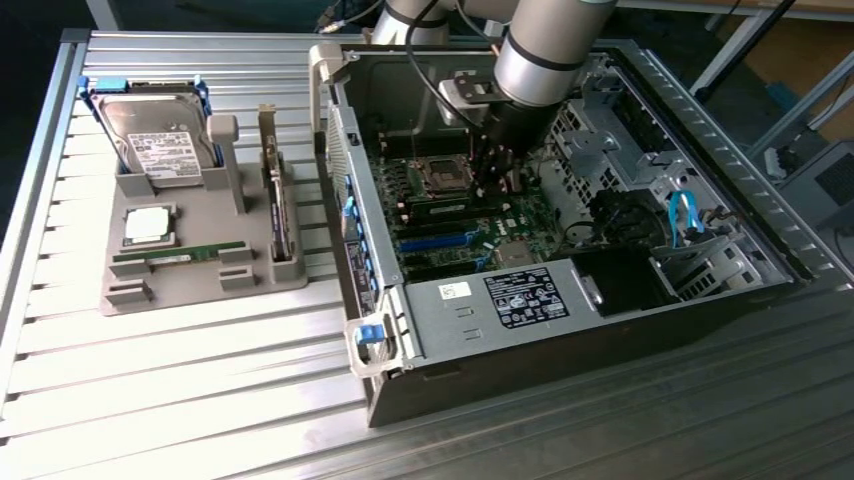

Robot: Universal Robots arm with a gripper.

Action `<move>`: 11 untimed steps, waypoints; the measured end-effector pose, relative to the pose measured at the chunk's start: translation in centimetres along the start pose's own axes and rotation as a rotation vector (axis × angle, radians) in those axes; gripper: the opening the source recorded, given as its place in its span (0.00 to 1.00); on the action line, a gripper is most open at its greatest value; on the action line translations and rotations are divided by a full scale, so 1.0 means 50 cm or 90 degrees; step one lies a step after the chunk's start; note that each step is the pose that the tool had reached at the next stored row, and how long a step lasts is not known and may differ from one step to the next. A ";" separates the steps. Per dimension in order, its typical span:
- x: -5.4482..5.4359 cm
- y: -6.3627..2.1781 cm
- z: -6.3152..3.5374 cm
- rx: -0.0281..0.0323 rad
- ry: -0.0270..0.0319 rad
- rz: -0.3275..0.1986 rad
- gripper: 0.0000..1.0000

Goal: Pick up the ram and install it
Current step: 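Insert the ram into the slot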

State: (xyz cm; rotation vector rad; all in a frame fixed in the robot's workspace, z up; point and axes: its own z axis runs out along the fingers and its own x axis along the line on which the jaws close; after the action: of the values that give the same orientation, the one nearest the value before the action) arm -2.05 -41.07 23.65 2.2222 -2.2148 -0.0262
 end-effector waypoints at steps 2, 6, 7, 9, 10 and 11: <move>0.000 0.000 0.000 0.0000 0.0000 0.000 0.13; 0.000 0.000 0.002 0.0000 0.0000 0.000 0.13; 0.000 0.000 0.002 0.0000 0.0001 0.000 0.13; 0.000 0.001 0.003 0.0000 0.0001 0.000 0.13; 0.000 0.000 0.001 0.0001 0.0000 0.000 0.13; 0.000 0.001 -0.003 0.0000 0.0002 0.000 0.13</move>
State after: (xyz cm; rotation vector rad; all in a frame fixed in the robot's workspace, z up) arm -2.07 -41.07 23.79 2.2220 -2.2148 -0.0259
